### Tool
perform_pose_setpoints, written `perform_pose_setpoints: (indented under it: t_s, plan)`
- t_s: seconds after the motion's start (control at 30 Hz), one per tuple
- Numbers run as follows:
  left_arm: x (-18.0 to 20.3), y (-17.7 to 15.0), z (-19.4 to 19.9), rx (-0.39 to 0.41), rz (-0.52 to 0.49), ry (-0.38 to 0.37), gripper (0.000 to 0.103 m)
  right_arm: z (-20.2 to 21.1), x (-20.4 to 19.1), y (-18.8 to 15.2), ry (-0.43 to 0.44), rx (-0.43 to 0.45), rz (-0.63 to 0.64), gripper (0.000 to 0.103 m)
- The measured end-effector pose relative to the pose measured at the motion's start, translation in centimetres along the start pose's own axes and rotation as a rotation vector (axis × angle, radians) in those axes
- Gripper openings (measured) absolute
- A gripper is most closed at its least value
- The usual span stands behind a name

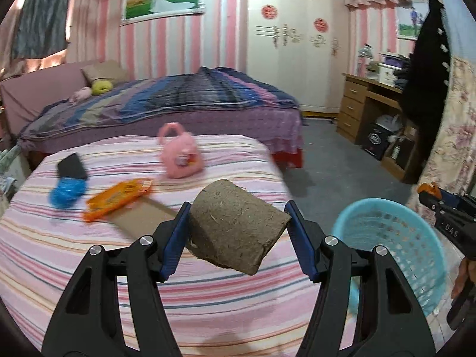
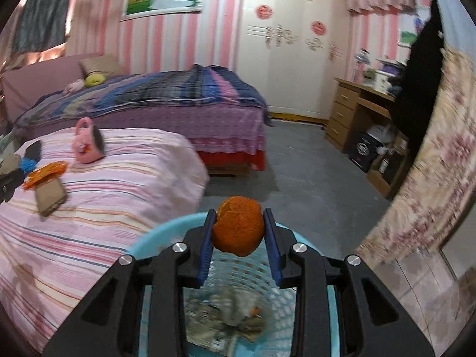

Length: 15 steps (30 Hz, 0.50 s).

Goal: Collect trash
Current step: 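Carry the cardboard tube and orange ball over the blue basket, then open the left gripper to drop the tube while the right drops the ball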

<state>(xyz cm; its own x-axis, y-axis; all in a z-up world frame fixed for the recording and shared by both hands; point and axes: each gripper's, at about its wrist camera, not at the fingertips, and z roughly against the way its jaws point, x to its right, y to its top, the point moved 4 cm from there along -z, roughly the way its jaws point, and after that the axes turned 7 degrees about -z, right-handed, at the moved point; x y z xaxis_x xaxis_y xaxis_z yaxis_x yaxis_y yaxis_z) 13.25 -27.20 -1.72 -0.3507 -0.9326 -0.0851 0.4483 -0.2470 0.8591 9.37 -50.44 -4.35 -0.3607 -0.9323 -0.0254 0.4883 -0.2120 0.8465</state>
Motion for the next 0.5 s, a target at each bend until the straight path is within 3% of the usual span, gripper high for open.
perform_pose_setpoints:
  t_s: [0.23,0.5]
  plan:
    - [7.9,-0.7,-1.5,-0.016,-0.061,-0.108,0.062,0.4,6.9,-1.1,-0.041,-0.038,-0.06,0.032]
    - [12.7,-1.4,-2.7,-0.001,-0.13,-0.179,0.062,0.7,11.2,-3.1,-0.04,-0.066,-0.109,0.032]
